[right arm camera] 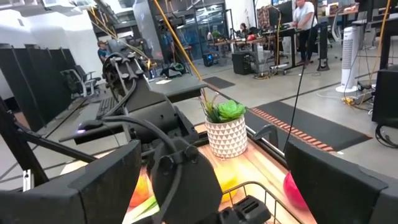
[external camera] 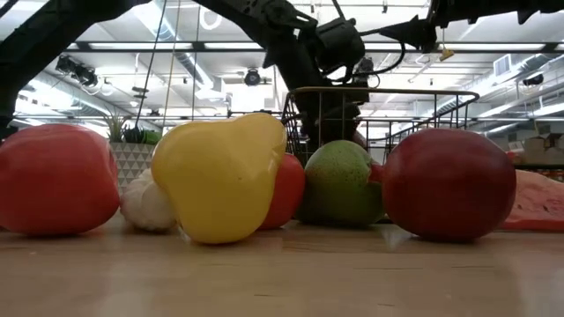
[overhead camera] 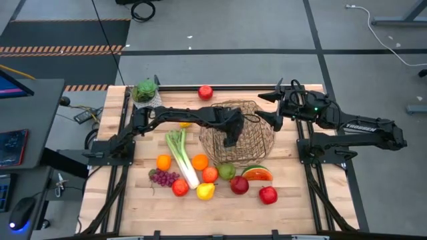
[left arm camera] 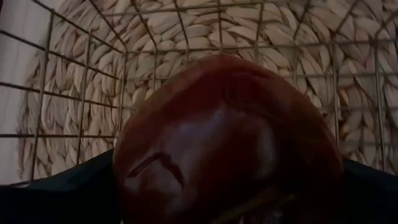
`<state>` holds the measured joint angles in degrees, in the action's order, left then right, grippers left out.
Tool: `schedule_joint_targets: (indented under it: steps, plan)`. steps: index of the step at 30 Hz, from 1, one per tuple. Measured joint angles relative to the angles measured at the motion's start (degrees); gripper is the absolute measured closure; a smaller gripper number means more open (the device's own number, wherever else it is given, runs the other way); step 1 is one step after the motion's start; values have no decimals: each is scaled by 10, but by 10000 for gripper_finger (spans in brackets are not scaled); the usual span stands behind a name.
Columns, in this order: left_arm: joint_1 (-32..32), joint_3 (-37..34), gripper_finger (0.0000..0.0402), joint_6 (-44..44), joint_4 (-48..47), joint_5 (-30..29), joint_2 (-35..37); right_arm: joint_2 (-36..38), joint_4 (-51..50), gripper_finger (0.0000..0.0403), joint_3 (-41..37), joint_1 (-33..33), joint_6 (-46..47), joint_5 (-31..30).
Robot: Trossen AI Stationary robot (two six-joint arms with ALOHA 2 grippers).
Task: Build produce basket
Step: Put the dark red apple into the brown wire basket
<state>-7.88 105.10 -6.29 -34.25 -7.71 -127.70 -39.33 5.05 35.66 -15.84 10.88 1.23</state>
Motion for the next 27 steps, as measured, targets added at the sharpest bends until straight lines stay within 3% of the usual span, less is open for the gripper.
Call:
schedule_joint_targets:
  steps: [12, 27]
  plan:
    - [-6, 1, 2, 22, 35, -12, -29, 0, 0, 3, 0, 0, 0, -1]
    - [-7, 0, 2, -34, 29, 3, -30, 0, -9, 3, 0, 1, 0, 3]
